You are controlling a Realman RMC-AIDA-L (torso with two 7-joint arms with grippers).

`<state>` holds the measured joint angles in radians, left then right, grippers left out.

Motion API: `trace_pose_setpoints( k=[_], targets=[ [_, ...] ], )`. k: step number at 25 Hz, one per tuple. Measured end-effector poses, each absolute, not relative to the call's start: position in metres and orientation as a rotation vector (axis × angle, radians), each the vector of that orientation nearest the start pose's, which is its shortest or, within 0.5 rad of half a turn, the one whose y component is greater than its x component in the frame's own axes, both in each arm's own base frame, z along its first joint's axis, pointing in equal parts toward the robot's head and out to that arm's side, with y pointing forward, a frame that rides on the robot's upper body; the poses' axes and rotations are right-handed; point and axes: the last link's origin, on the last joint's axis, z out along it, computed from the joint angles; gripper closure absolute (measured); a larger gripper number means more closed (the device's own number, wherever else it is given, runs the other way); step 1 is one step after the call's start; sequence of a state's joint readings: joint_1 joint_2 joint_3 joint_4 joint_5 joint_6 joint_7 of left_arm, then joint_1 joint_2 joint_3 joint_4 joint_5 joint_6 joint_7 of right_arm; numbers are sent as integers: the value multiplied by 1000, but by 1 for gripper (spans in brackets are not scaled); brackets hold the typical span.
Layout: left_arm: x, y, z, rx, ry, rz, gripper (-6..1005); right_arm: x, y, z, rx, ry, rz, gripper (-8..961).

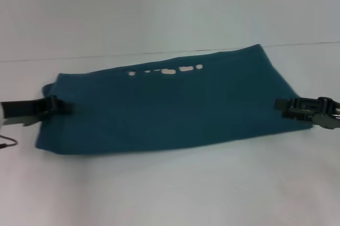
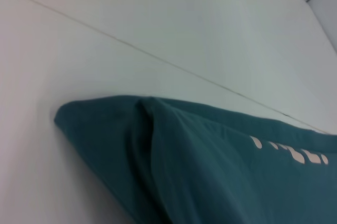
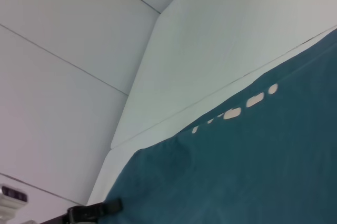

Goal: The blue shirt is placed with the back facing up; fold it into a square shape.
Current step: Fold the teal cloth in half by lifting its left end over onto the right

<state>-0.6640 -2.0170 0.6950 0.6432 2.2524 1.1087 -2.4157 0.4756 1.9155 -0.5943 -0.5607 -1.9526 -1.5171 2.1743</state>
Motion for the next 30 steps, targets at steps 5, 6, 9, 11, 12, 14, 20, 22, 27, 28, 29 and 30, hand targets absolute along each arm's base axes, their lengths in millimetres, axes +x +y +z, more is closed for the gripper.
trace_pose_setpoints(
  k=[5, 6, 9, 11, 12, 14, 20, 22, 27, 28, 29, 30],
  targets=[
    [-305, 403, 47, -1958, -1688, -440, 937, 321, 333, 67, -2139, 1760, 875, 284],
    [-310, 402, 52, -1944, -1686, -418, 935, 321, 333, 67, -2138, 1761, 875, 284],
    [-321, 401, 63, -1905, -1681, -373, 931, 322, 333, 68, -2132, 1761, 876, 283],
    [-327, 401, 71, -1875, -1681, -363, 928, 323, 333, 68, -2125, 1760, 874, 283],
    [-329, 401, 75, -1862, -1681, -364, 927, 323, 333, 68, -2120, 1760, 872, 283],
    [-334, 401, 82, -1837, -1679, -359, 924, 324, 333, 68, -2116, 1761, 867, 282],
    [-333, 404, 95, -1840, -1637, -302, 915, 325, 334, 69, -2115, 1755, 860, 282],
    [-324, 406, 99, -1877, -1618, -300, 913, 324, 334, 69, -2117, 1754, 859, 282],
    [-284, 415, 107, -1994, -1577, -249, 906, 324, 334, 68, -2117, 1750, 862, 283],
    [-275, 418, 109, -2006, -1562, -218, 904, 325, 334, 68, -2116, 1749, 862, 283],
    [-266, 420, 111, -2016, -1539, -184, 903, 325, 334, 68, -2116, 1749, 862, 283],
    [-254, 423, 113, -2026, -1508, -149, 901, 325, 334, 68, -2116, 1749, 862, 283]
  ],
)
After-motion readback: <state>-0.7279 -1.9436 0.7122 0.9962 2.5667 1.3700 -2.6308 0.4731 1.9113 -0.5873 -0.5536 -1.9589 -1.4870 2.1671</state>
